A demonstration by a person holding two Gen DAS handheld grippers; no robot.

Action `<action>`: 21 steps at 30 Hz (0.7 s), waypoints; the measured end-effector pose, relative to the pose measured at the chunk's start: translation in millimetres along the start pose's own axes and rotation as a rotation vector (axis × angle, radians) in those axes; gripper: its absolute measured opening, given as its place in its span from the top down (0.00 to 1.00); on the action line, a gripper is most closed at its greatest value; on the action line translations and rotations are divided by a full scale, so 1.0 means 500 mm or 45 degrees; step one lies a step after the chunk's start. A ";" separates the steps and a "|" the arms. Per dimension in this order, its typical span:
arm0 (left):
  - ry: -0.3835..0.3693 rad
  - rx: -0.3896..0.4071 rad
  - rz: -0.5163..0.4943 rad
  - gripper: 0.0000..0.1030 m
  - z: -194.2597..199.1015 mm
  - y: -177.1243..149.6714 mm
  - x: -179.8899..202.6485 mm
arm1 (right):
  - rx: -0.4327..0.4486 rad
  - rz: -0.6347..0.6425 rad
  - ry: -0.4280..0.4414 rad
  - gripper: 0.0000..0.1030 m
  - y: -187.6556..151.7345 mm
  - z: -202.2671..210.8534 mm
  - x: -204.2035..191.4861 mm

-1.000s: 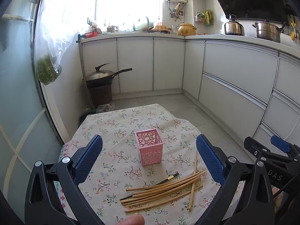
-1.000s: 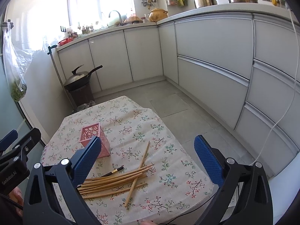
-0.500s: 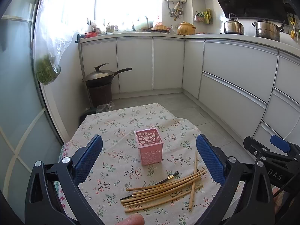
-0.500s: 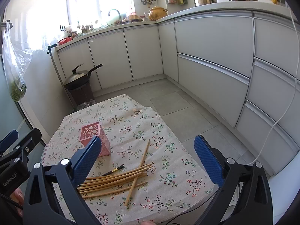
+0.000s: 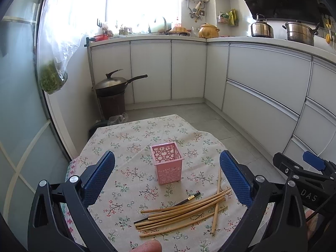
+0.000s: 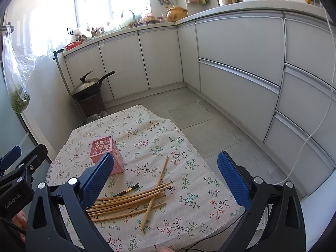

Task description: Organize utensils

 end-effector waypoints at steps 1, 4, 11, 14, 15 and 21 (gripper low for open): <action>0.000 -0.001 -0.001 0.07 -0.001 0.000 0.000 | 0.001 0.000 0.000 0.06 0.001 0.000 0.001; -0.001 -0.006 -0.006 0.07 -0.004 -0.002 0.000 | -0.004 0.000 0.000 0.06 -0.001 0.000 0.001; -0.001 -0.006 -0.007 0.07 -0.005 -0.003 0.000 | -0.010 -0.006 0.001 0.06 -0.006 -0.002 0.003; 0.001 -0.007 -0.008 0.07 -0.005 -0.004 0.000 | -0.012 -0.009 0.001 0.06 -0.005 -0.004 0.002; 0.000 -0.006 -0.006 0.07 -0.005 -0.004 -0.001 | -0.014 -0.010 0.001 0.06 -0.005 -0.004 0.002; 0.002 -0.008 -0.008 0.07 -0.006 -0.005 0.000 | -0.014 -0.010 0.001 0.06 -0.003 -0.005 0.002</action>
Point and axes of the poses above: each gripper's, at about its wrist camera, not at the fingertips, and z roughly against the way its jaws point, x to its right, y to its top, the point moved 10 cm from there along -z, roughly the way its jaws point, and after that the axes turned 13 degrees about -z, right-handed, at the moved point
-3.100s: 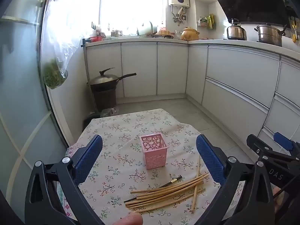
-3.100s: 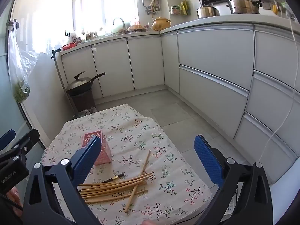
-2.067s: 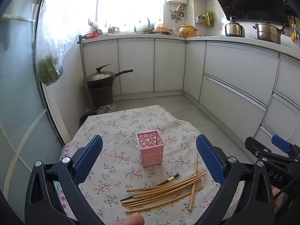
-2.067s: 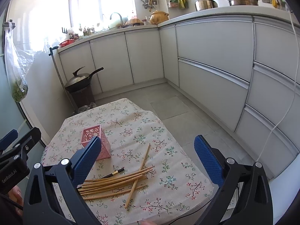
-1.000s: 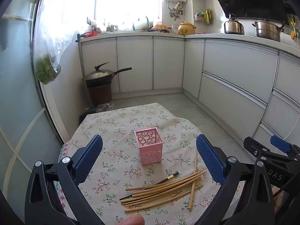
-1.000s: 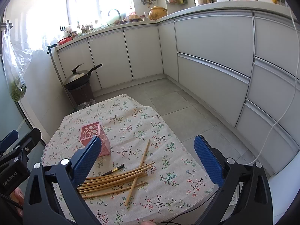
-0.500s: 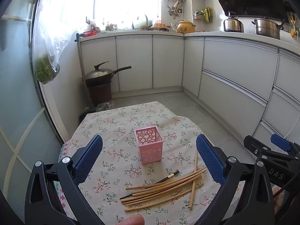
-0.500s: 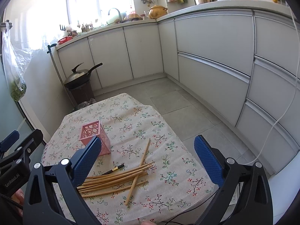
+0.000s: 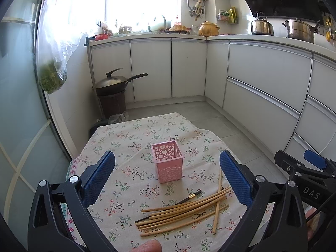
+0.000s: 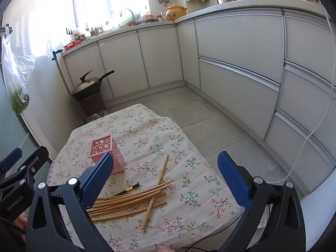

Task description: Organize utensils

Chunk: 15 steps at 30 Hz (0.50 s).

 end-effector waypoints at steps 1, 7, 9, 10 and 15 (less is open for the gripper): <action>0.000 -0.001 0.000 0.07 0.000 -0.001 0.000 | 0.000 0.000 -0.001 0.06 0.000 0.000 0.000; 0.000 -0.015 -0.004 0.07 -0.006 -0.006 -0.002 | -0.002 -0.019 -0.002 0.06 0.001 0.000 0.005; -0.017 -0.034 0.000 0.07 -0.012 -0.011 0.001 | -0.005 -0.048 -0.004 0.06 0.004 0.001 0.015; -0.035 -0.049 0.003 0.07 -0.018 -0.012 0.006 | -0.007 -0.073 -0.001 0.06 0.006 0.001 0.021; -0.215 -0.177 0.017 0.07 -0.063 -0.032 0.054 | -0.073 -0.311 0.090 0.06 0.027 0.003 0.075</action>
Point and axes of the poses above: each gripper's, at about its wrist camera, not at the fingertips, and z roughly against the way its jaws point, x to its right, y to its top, the point moved 10 cm from there along -z, roughly the way its jaws point, and after that the axes turned 13 degrees about -z, right-handed, at the moved point
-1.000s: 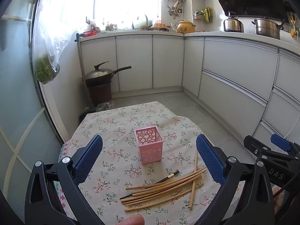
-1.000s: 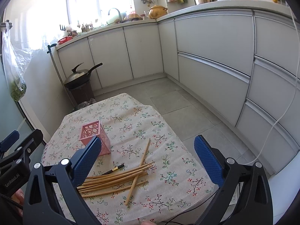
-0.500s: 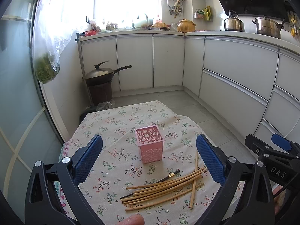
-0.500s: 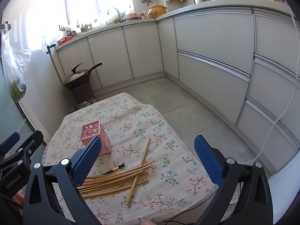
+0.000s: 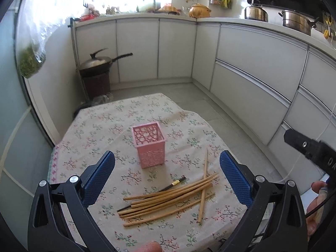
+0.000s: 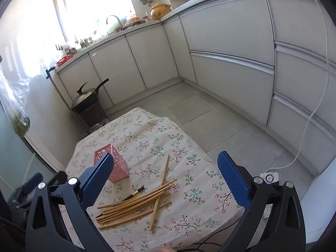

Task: Organize utensils
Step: 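Lower the left tool onto the chopstick pile and close on one chopstick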

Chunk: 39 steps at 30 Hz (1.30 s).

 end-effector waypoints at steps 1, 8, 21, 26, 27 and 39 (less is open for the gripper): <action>-0.037 -0.024 -0.001 0.07 -0.011 0.000 0.012 | -0.031 -0.072 0.032 0.06 0.007 -0.001 0.013; -0.208 -0.166 -0.138 0.07 -0.119 0.054 0.127 | -0.283 -0.534 0.247 0.06 0.032 -0.025 0.088; -0.314 -0.862 -0.144 0.12 -0.503 -0.045 0.242 | -0.533 -0.776 0.338 0.06 0.028 -0.049 0.132; -0.288 -0.972 -0.078 0.47 -0.563 -0.090 0.211 | -0.578 -0.784 0.339 0.06 0.023 -0.056 0.137; -0.288 -0.984 -0.074 0.53 -0.568 -0.098 0.209 | -0.591 -0.792 0.337 0.06 0.021 -0.060 0.142; -0.207 -0.786 -0.145 0.96 -0.555 -0.060 0.184 | -0.633 -0.804 0.246 0.06 -0.005 -0.087 0.159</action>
Point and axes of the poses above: each gripper's, at about its wrist camera, not at the fingertips, and z roughly against the way its jaws point, x to its right, y to its top, the point moved 10 cm from there along -z, roughly the way its jaws point, and after that the axes turned 13 degrees about -z, right-handed, at the moved point
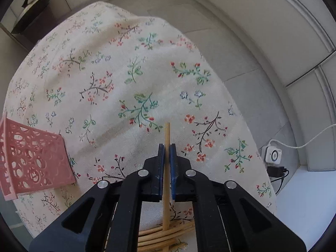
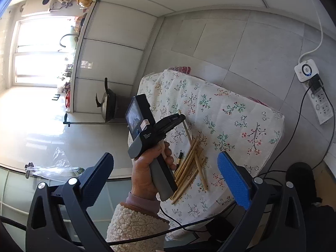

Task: Organize utensils
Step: 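Lift the chopstick upright with the left tool and carry it over the pink holder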

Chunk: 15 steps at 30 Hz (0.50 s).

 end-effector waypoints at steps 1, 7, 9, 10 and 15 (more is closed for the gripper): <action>0.004 0.047 -0.003 0.96 0.018 0.005 -0.003 | -0.004 -0.001 -0.008 0.06 0.000 -0.004 0.003; 0.007 0.307 -0.045 0.96 0.163 0.026 0.000 | 0.010 0.001 -0.071 0.06 0.001 -0.027 0.023; 0.007 0.394 -0.069 0.96 0.221 0.021 0.016 | 0.011 0.005 -0.100 0.06 -0.002 -0.039 0.030; 0.003 0.435 -0.075 0.96 0.242 0.016 0.032 | 0.012 0.006 -0.117 0.06 -0.003 -0.045 0.035; -0.005 0.647 -0.083 0.96 0.411 -0.012 0.044 | 0.010 0.004 -0.210 0.06 -0.010 -0.076 0.065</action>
Point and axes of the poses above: each gripper's, at about its wrist camera, not at the fingertips, and z roughly against the way its jaws point, x to its right, y to its top, the point moved 10 cm from there along -z, roughly the way its jaws point, and after that the axes turned 13 degrees about -z, right-handed, at the moved point
